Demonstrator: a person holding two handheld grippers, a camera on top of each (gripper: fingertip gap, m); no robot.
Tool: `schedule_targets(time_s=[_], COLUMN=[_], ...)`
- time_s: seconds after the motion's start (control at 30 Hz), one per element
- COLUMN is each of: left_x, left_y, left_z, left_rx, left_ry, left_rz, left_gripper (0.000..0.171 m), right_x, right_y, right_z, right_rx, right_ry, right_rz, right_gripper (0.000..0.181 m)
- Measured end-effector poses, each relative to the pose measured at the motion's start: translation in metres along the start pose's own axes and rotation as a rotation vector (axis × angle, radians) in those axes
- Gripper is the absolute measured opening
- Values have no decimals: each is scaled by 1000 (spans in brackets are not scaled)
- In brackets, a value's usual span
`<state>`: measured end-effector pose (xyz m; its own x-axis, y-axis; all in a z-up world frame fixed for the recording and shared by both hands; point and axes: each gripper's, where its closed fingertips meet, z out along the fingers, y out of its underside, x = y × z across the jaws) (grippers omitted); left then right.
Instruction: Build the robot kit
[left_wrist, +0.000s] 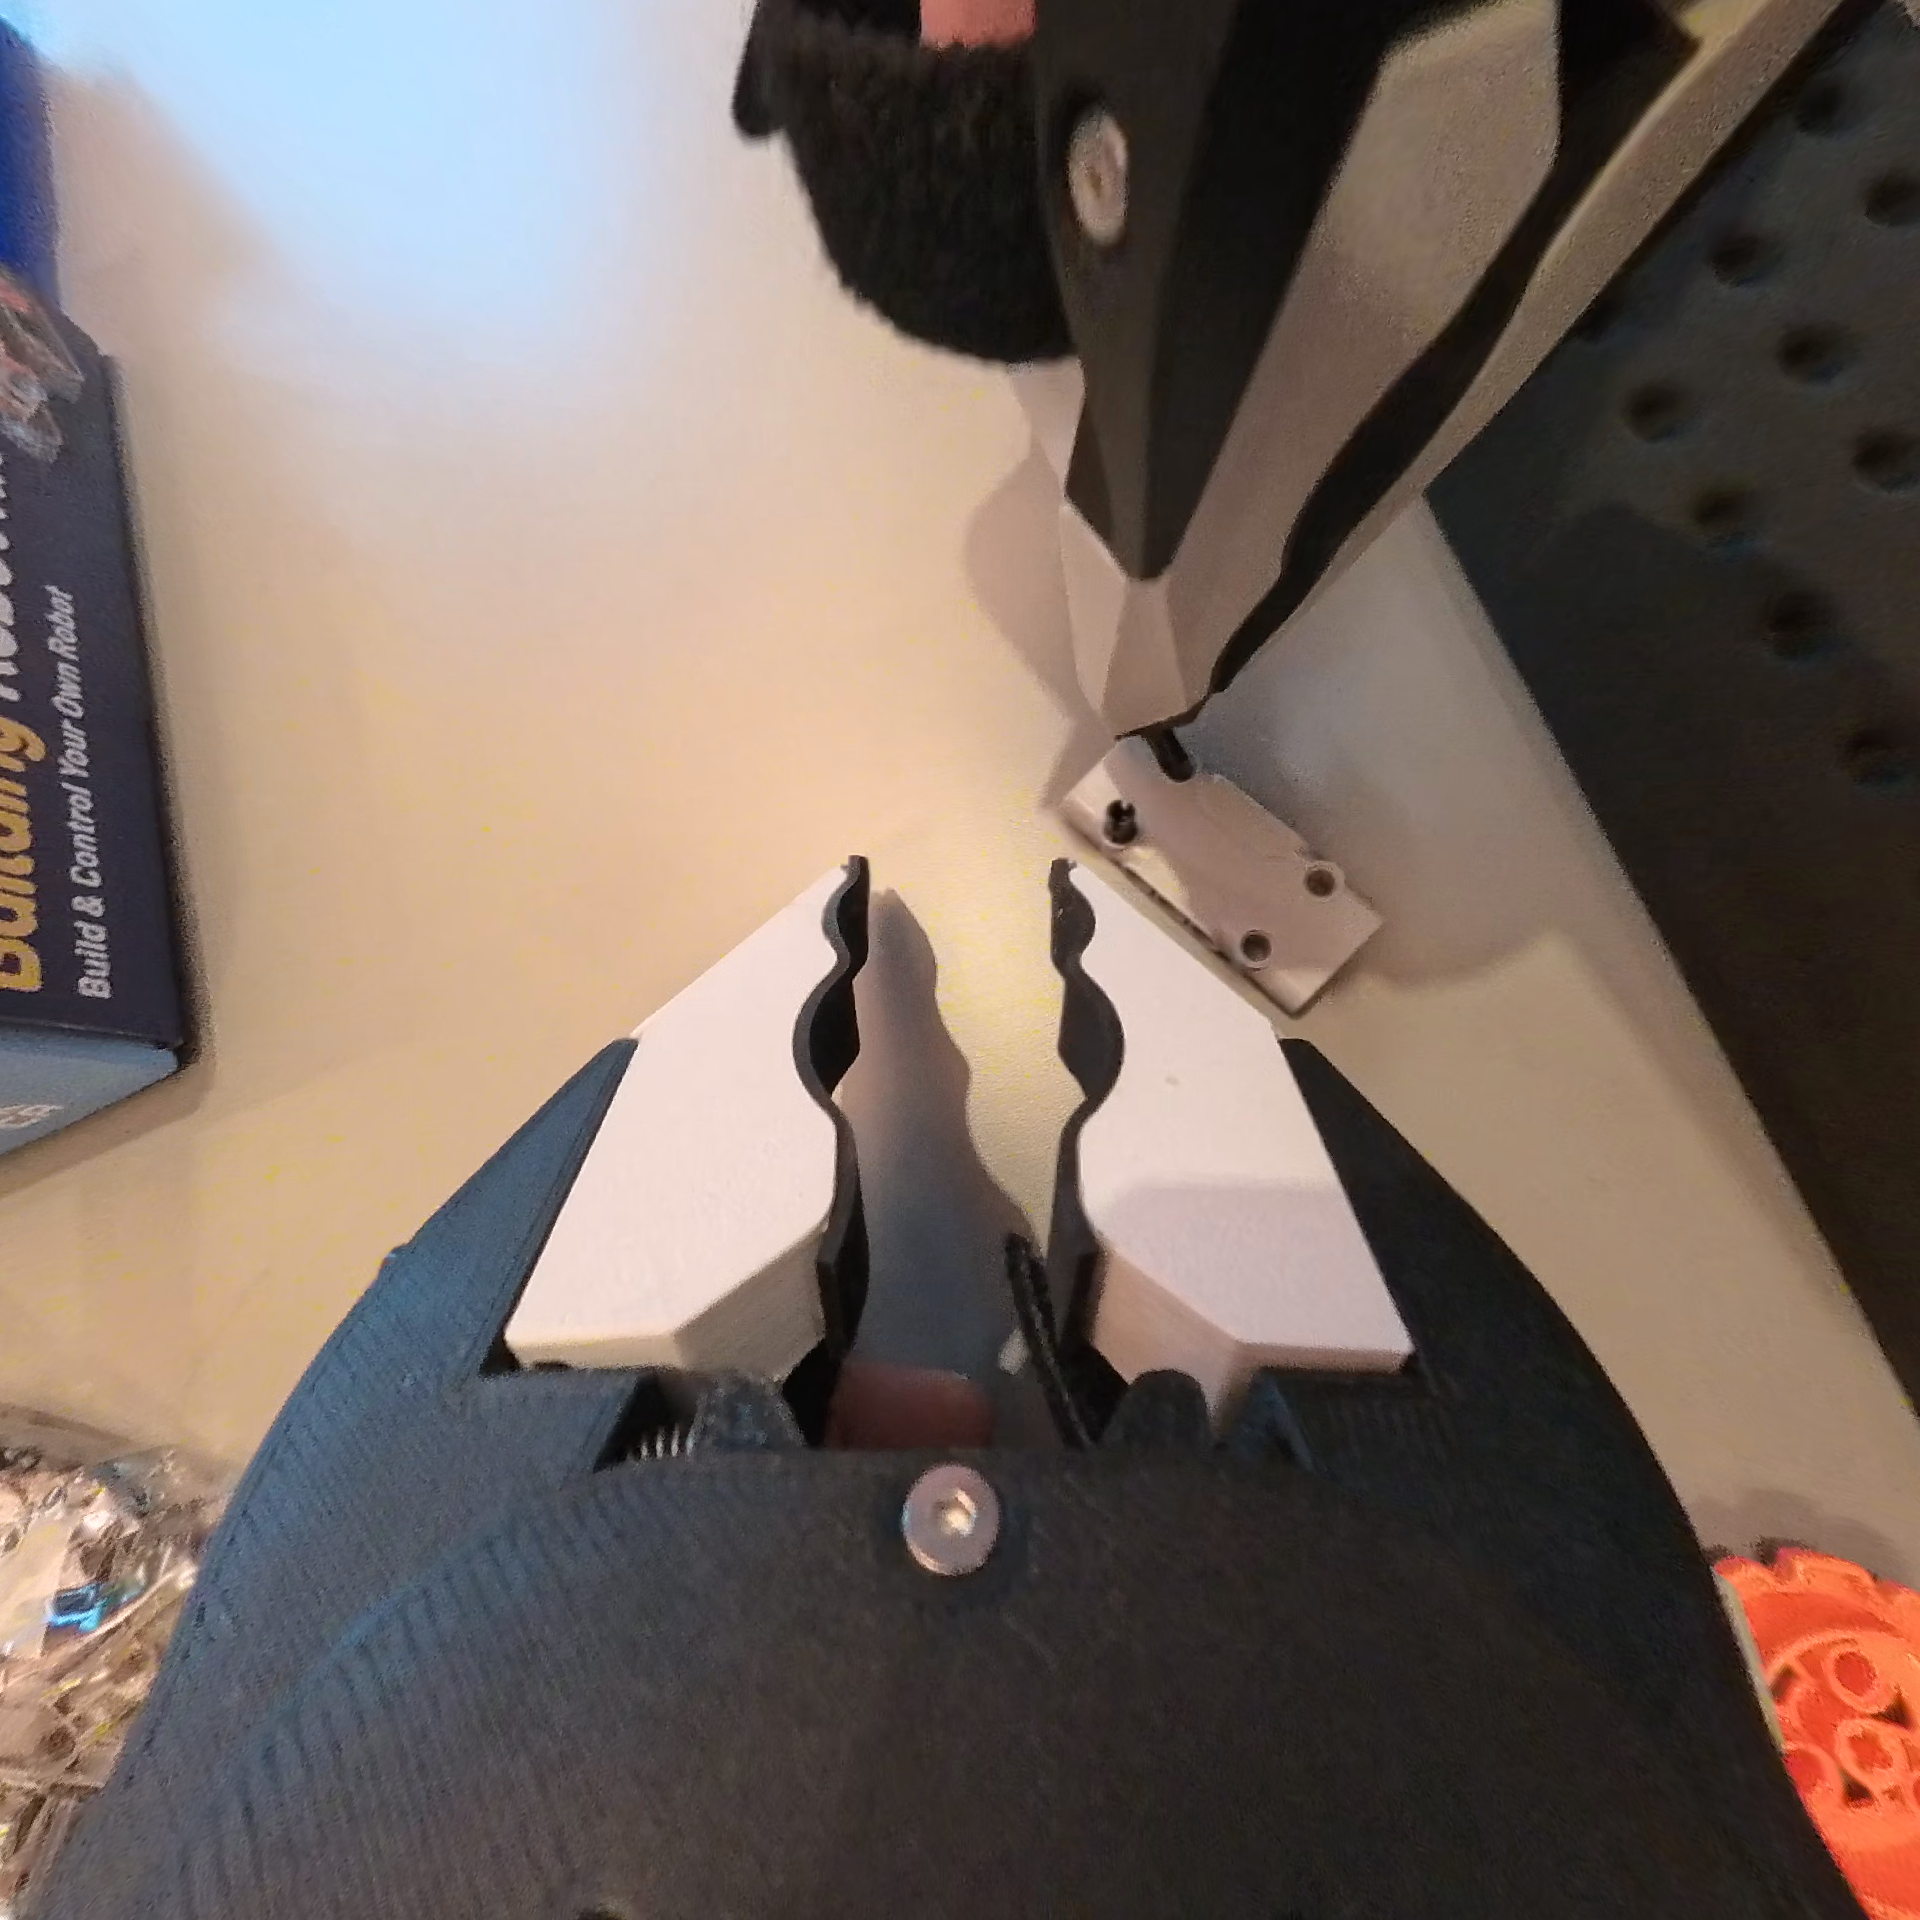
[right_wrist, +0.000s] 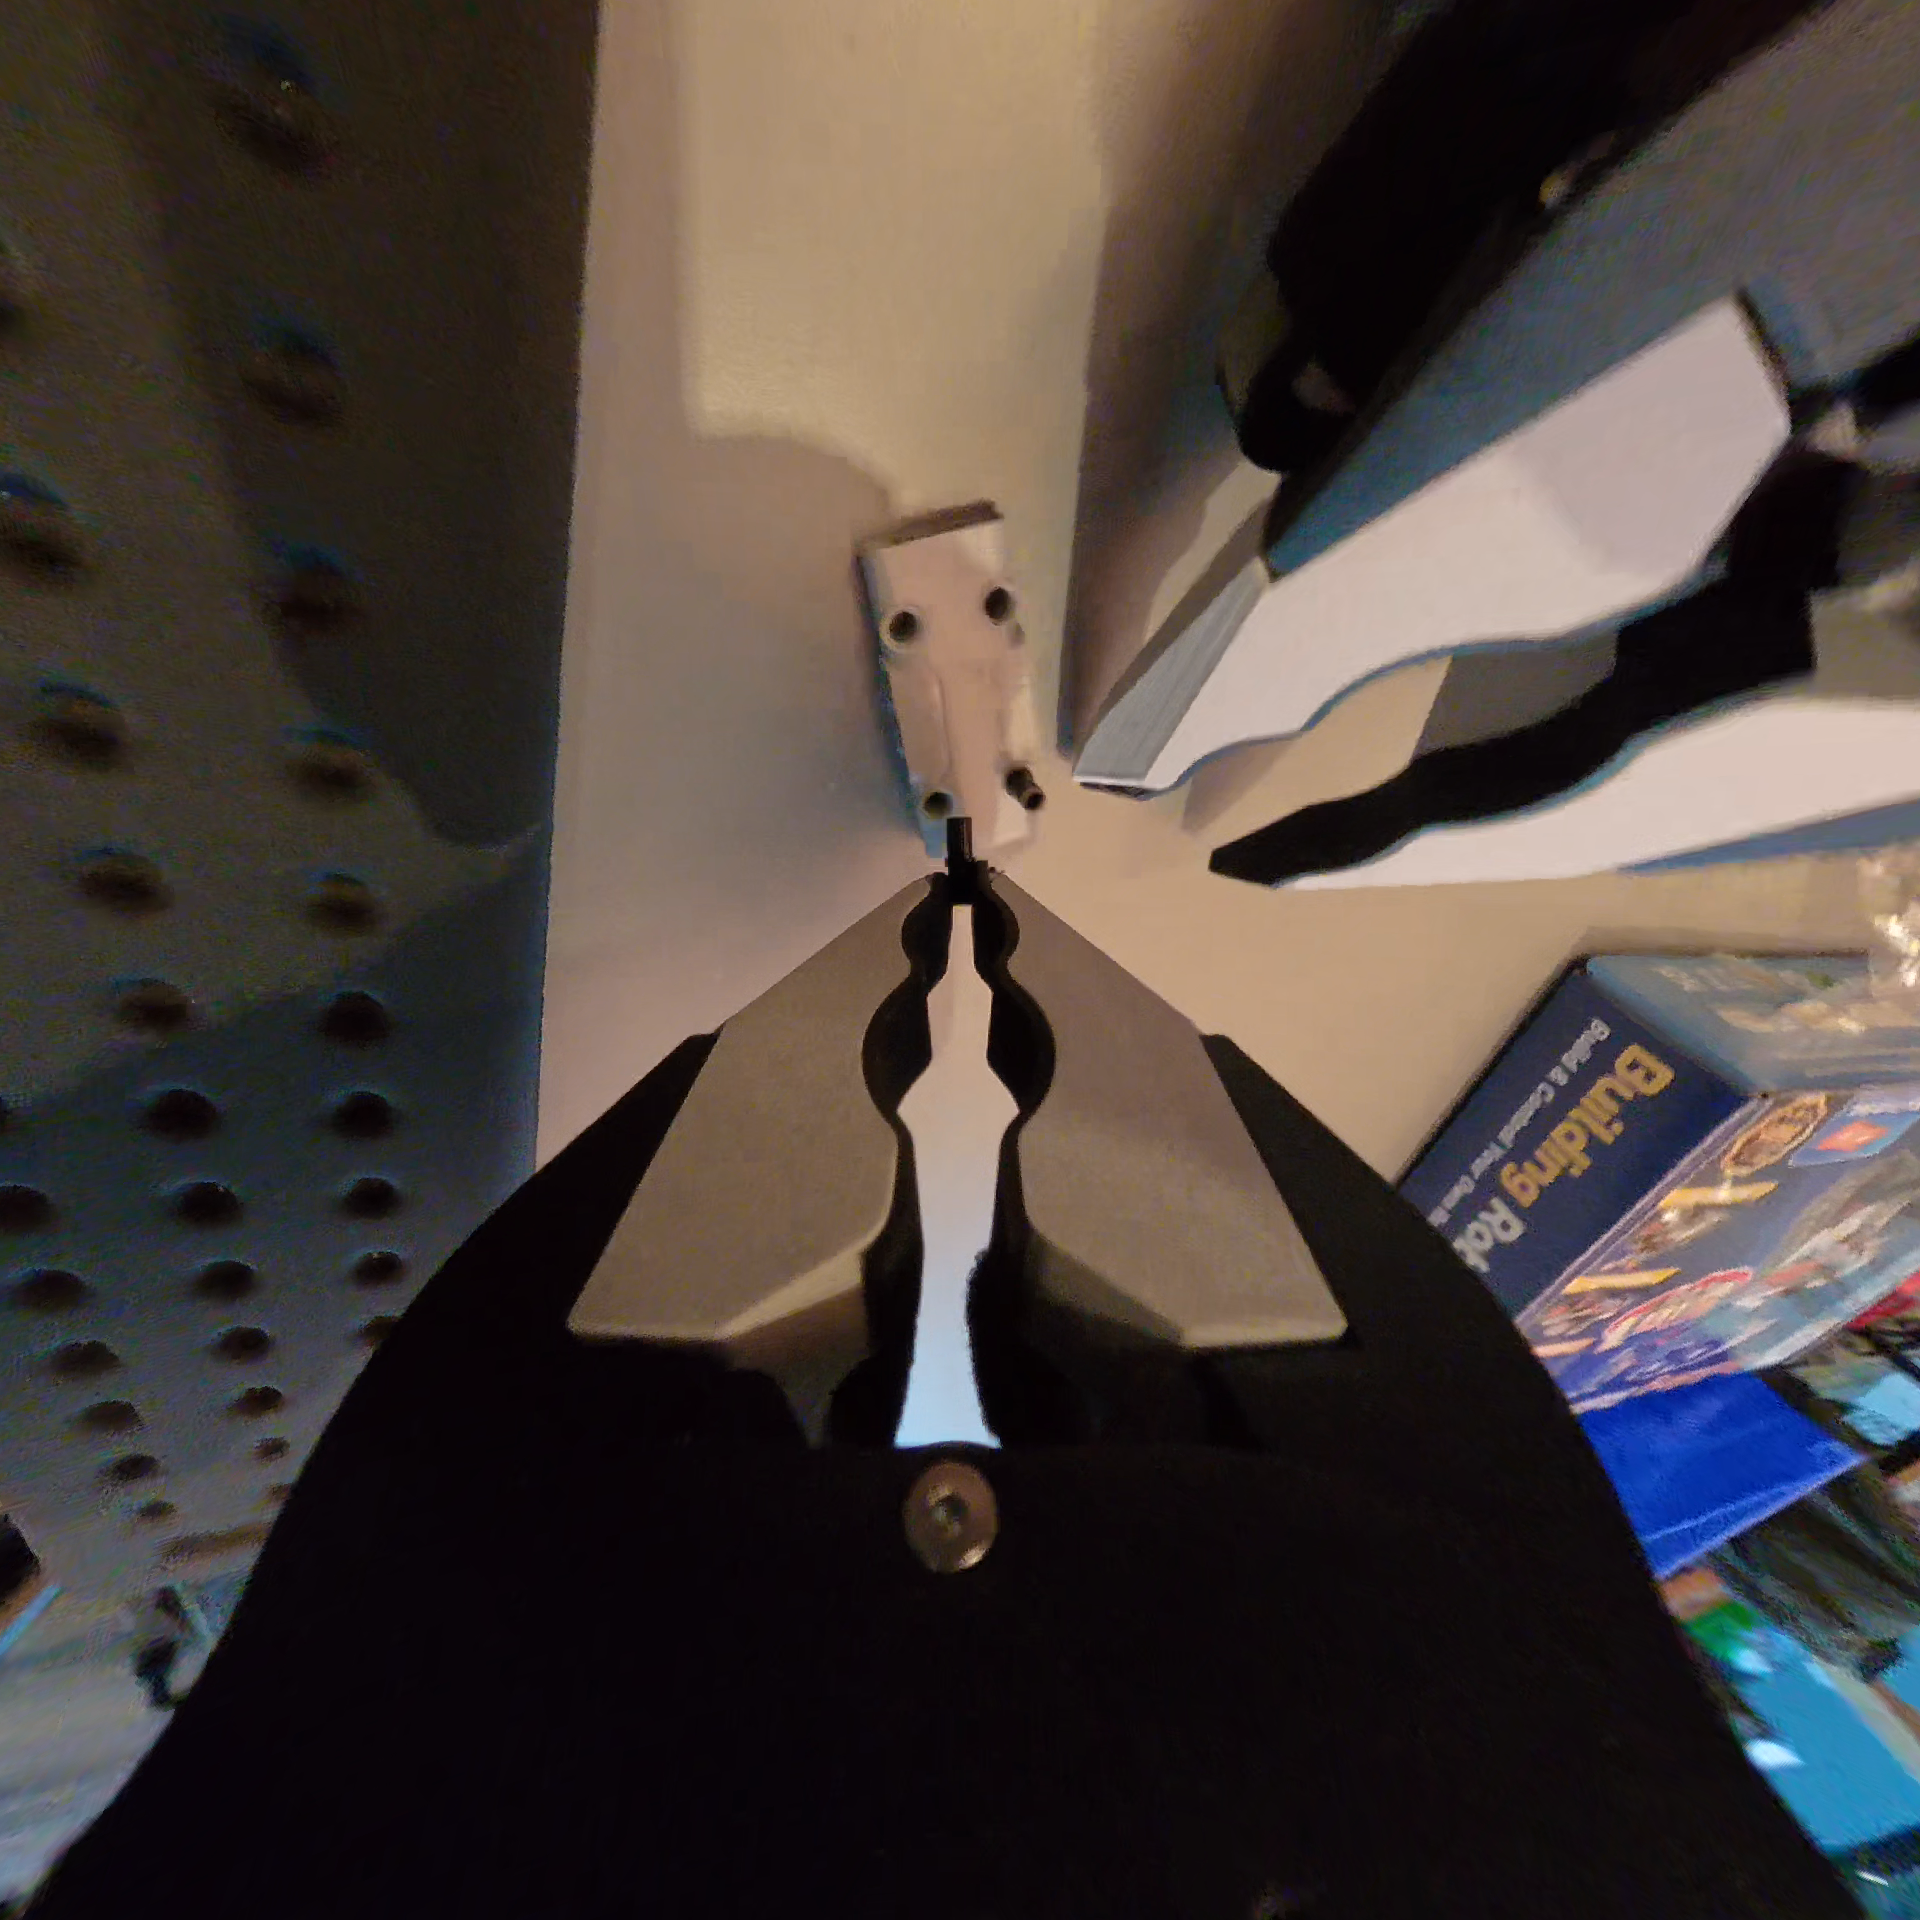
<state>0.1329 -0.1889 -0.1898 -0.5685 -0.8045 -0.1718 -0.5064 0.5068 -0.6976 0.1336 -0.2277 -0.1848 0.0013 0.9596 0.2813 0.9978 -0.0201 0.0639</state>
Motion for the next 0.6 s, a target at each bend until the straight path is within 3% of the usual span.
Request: schedule_targets(time_s=[0.1, 0.3, 0.53, 0.6], left_x=[-8, -8, 3, 0], left_y=[-10, -49, -76, -79], left_z=[-11, -41, -66, -70], left_rx=[72, 339, 555, 578], left_ry=[9, 152, 355, 355], left_rz=[-59, -257, -395, -414], left_gripper=[29, 9, 13, 10], right_x=[12, 38, 50, 52], right_y=[7, 1, 4, 3], right_z=[-9, -54, -73, -77], right_rx=[77, 402, 427, 435], right_ry=[50, 208, 346, 370], right_rz=[138, 369, 379, 374], right_gripper=[2, 2, 2, 2])
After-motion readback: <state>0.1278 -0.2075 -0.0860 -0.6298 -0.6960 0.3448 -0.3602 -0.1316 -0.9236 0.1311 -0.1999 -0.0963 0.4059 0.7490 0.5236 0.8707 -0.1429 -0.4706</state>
